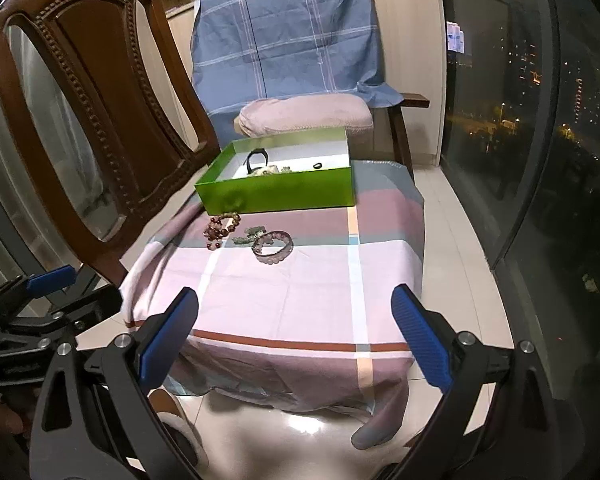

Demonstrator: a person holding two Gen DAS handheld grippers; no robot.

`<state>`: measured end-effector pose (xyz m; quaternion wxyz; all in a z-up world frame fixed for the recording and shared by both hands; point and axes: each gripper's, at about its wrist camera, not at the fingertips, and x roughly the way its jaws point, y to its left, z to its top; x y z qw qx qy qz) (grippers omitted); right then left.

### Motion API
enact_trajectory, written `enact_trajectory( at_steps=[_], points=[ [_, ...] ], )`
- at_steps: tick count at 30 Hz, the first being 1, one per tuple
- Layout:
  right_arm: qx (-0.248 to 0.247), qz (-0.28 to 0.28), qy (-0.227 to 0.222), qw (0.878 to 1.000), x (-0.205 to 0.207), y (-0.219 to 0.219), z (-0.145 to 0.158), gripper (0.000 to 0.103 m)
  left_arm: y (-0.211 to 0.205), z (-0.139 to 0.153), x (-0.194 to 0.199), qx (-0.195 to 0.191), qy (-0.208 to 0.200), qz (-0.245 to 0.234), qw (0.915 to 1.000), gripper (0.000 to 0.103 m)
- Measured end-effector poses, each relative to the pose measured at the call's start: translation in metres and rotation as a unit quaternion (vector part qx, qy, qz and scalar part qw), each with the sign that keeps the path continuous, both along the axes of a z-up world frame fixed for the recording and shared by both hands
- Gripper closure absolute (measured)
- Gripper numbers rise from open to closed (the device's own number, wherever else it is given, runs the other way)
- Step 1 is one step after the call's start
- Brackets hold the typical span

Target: Organize jewelry

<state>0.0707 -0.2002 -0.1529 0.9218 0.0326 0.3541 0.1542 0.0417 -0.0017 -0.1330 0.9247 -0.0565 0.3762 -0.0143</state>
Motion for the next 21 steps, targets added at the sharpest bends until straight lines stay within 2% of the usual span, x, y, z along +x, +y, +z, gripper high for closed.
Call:
enact_trajectory(
  at_steps=[4,8,11,13,16,18,21],
  points=[
    [-0.002,0.001,0.012,1.0,0.026,0.004,-0.016,0.008,0.007,-0.01,0.008,-0.01,0.009,0.002,0.9999,0.004],
    [0.006,-0.005,0.039,0.999,0.075,0.012,-0.041,0.01,0.014,-0.021,0.018,-0.017,0.021,0.005,0.9996,0.004],
    [-0.013,0.009,0.053,0.998,0.108,0.03,-0.06,0.028,0.018,-0.029,0.025,-0.023,0.027,0.004,0.9994,0.004],
    [-0.017,0.026,0.072,0.997,0.128,0.045,-0.074,0.047,0.021,-0.033,0.03,-0.024,0.031,0.002,0.9992,0.004],
    [-0.015,0.03,0.096,0.995,0.153,0.059,-0.091,0.06,0.026,-0.04,0.036,-0.026,0.034,-0.001,0.9991,0.004],
    [-0.018,0.024,0.107,0.994,0.169,0.067,-0.099,0.065,0.028,-0.044,0.04,-0.027,0.036,-0.006,0.999,0.004],
    [-0.02,0.025,0.125,0.992,0.183,0.074,-0.109,0.082,0.03,-0.048,0.045,-0.029,0.04,-0.01,0.9987,0.004]
  ],
)
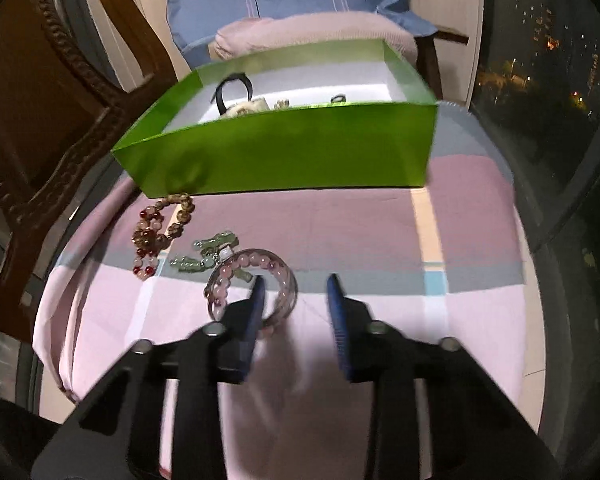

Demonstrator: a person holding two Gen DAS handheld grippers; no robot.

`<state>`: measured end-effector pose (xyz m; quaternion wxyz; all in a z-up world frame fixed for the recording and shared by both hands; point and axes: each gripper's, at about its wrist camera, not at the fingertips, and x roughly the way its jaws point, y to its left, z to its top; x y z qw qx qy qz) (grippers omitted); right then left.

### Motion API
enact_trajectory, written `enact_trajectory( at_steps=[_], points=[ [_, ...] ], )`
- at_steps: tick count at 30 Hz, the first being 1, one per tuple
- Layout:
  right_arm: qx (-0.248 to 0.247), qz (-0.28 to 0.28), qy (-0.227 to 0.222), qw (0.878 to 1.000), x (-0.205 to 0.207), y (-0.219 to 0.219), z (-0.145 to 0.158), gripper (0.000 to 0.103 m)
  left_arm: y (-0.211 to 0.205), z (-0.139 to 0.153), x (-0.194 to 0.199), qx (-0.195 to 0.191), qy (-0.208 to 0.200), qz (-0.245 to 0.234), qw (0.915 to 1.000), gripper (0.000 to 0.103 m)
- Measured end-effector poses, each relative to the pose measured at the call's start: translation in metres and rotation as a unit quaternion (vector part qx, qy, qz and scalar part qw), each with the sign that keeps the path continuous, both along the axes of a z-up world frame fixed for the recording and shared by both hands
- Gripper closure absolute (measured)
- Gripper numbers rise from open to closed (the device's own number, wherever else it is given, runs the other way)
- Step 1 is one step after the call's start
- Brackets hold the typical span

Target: Organize jewelry

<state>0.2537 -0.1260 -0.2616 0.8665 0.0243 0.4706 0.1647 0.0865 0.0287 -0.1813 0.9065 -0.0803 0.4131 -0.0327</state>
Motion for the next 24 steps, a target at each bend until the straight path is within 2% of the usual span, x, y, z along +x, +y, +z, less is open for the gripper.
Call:
enact_trajectory(
  at_steps=[2,4,10,15,19,24],
  points=[
    [0.005,0.007,0.019,1.0,0.008,0.005,-0.007,0.09,0.002,-0.003,0.003,-0.005,0.004,-0.001,1.0,0.004],
    [0.005,0.008,0.019,1.0,0.01,0.007,-0.01,0.097,0.005,-0.005,0.006,-0.01,0.006,-0.002,0.9999,0.004],
    [0.05,0.004,-0.009,0.999,-0.001,-0.005,0.017,0.097,0.009,-0.01,0.01,-0.013,0.01,0.001,0.9999,0.004],
    [0.093,-0.022,-0.021,0.995,-0.022,-0.042,0.038,0.097,0.006,-0.013,0.011,-0.008,0.013,-0.003,0.9999,0.004],
    [0.08,-0.049,-0.013,0.995,-0.028,-0.066,0.028,0.097,0.005,-0.018,0.012,-0.005,0.019,-0.003,0.9998,0.004],
    [0.036,-0.074,0.021,0.996,-0.022,-0.084,-0.006,0.095,0.005,-0.021,0.013,0.001,0.022,0.001,0.9998,0.004]
  ],
)
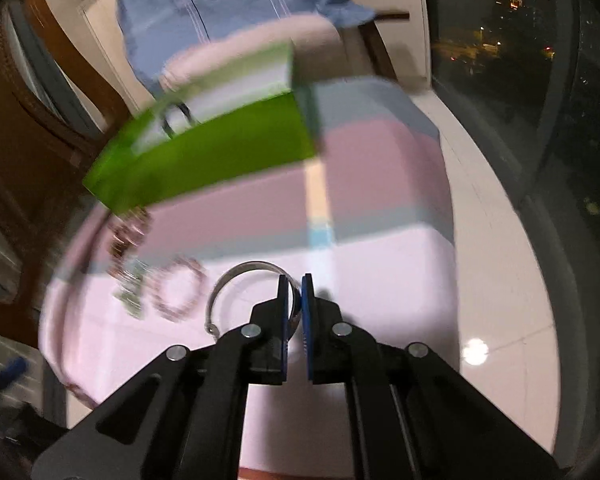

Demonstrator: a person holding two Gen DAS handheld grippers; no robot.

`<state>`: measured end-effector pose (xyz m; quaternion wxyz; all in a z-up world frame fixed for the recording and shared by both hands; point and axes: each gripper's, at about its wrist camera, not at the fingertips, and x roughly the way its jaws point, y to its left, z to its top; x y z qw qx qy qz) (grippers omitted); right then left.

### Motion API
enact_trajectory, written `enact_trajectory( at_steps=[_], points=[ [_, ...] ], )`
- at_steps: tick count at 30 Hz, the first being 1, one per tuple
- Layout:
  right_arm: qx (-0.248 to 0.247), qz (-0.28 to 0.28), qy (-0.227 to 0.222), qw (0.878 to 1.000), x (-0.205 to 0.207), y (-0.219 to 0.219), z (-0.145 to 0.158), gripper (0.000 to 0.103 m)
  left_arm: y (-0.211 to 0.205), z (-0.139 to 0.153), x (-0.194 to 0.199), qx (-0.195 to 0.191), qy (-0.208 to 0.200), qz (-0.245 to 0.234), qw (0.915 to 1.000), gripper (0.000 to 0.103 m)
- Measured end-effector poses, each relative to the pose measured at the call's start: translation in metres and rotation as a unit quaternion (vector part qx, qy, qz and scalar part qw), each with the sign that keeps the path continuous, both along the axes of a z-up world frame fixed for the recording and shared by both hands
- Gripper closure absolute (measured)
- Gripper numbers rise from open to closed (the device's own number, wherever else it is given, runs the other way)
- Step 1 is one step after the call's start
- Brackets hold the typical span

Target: Organize jewelry

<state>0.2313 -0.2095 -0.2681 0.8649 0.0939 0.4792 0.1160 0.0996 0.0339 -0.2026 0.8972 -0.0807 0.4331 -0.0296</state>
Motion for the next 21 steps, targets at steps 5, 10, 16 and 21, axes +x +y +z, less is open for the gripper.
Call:
enact_trajectory(
  at_steps=[5,10,16,21],
  points=[
    [-0.028,0.016,-0.055,0.998,-0.021,0.011,0.025,0.057,0.004,-0.003,-0.001,0.003,-0.001,0.008,1.0,0.004],
    [-0.032,0.032,-0.113,0.993,-0.052,0.01,0.055,0.035,0.004,-0.004,0.011,-0.004,-0.009,0.014,0.9999,0.008],
    [-0.017,0.027,-0.132,0.991,-0.077,-0.008,0.062,0.03,-0.008,-0.029,0.057,-0.003,0.036,0.016,0.9992,0.038],
    [0.005,0.025,-0.111,0.994,-0.072,-0.012,0.049,0.029,-0.024,-0.048,0.094,0.008,0.056,0.01,0.9984,0.044]
  ],
)
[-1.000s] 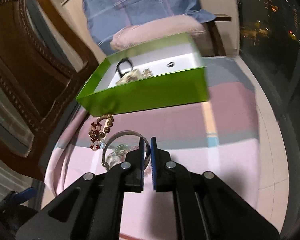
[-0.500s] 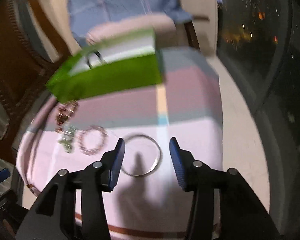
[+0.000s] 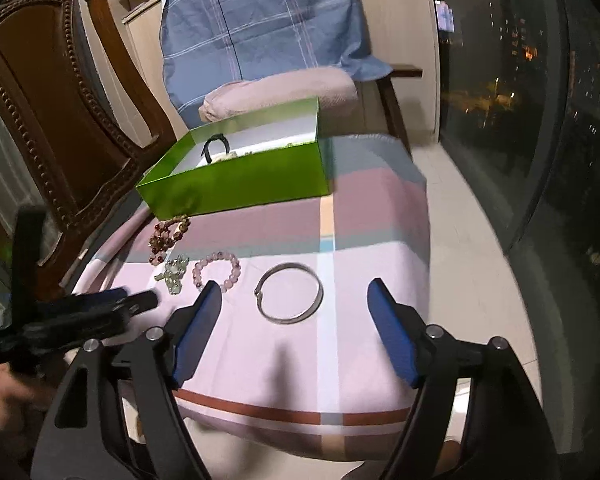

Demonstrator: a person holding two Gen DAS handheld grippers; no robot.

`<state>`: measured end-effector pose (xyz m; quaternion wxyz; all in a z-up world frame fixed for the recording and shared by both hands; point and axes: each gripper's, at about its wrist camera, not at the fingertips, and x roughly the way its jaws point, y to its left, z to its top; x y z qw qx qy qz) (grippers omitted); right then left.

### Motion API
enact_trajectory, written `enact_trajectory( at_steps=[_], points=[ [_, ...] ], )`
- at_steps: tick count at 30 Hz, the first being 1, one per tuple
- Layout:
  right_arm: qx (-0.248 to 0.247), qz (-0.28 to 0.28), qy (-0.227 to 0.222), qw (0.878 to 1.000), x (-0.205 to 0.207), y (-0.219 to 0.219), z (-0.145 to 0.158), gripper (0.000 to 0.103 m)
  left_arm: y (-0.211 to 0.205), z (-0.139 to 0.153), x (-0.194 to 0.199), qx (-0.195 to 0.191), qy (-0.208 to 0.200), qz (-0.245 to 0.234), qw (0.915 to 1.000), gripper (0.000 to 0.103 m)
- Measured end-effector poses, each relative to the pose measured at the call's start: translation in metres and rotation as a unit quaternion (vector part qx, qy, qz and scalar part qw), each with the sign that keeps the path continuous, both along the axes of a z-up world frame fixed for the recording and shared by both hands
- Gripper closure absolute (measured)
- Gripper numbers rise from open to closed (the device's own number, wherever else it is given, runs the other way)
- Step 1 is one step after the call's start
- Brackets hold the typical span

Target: Organize jewelry

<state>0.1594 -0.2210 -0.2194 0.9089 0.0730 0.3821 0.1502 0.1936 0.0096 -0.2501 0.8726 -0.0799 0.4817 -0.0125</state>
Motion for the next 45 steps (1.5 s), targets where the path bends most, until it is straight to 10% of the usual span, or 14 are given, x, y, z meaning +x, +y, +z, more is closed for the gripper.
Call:
enact_trajectory(
  at_steps=[9,13,17,28,38,45],
  points=[
    [0.025,0.026,0.017,0.999,0.001,0.005,-0.005,0.029,-0.008,-0.015,0.033,0.031,0.007,0.012,0.9994,0.049],
    [0.026,0.025,0.02,0.999,0.001,0.006,-0.007,0.029,-0.007,-0.013,0.046,0.046,0.006,0.007,0.9989,0.088],
    [0.016,0.026,0.024,0.999,0.004,0.008,-0.01,0.029,0.003,-0.009,0.041,0.033,0.012,-0.007,0.9994,0.093],
    [-0.069,0.028,0.032,0.997,0.026,0.038,-0.035,0.028,0.052,0.125,-0.072,0.009,-0.179,-0.007,0.9838,0.093],
    [-0.115,0.003,0.055,0.992,0.053,0.057,-0.067,0.028,0.077,0.103,-0.092,-0.025,-0.181,0.016,0.983,0.093],
    [-0.103,-0.001,0.055,0.993,0.049,0.045,-0.056,0.047,0.076,0.096,-0.102,-0.035,-0.164,0.0,0.9857,0.093]
  ],
)
